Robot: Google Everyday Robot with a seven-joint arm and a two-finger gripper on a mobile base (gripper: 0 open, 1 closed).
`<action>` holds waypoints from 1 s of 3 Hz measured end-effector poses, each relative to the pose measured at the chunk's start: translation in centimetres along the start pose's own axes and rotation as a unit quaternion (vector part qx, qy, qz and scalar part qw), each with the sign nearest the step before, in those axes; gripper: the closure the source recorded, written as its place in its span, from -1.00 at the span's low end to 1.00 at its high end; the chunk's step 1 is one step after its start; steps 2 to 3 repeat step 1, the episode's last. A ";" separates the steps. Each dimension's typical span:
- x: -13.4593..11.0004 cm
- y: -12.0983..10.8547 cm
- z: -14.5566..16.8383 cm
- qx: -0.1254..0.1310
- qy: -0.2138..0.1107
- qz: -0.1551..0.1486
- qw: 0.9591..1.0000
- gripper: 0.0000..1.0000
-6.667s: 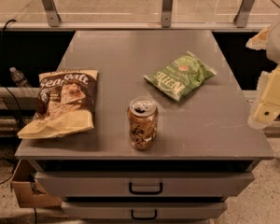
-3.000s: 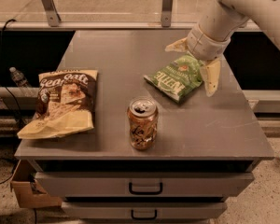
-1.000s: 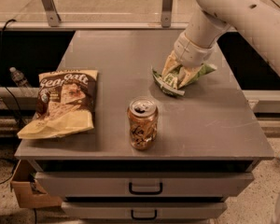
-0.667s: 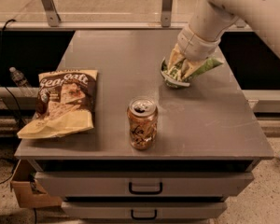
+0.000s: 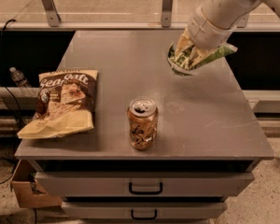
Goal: Pick green jalapeno chip bag
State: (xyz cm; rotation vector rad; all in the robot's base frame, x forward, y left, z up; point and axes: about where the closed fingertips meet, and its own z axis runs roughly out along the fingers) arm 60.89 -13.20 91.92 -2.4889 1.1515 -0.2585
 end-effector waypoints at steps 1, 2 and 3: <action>-0.1 0.0 -0.2 -0.001 -0.006 0.011 1.000 1.00; -0.1 0.0 -0.2 -0.001 -0.006 0.011 1.000 1.00; -0.1 0.0 -0.2 -0.001 -0.006 0.011 1.000 1.00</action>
Offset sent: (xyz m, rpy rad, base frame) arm 0.0000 0.0000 0.0000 0.0000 0.0000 0.0000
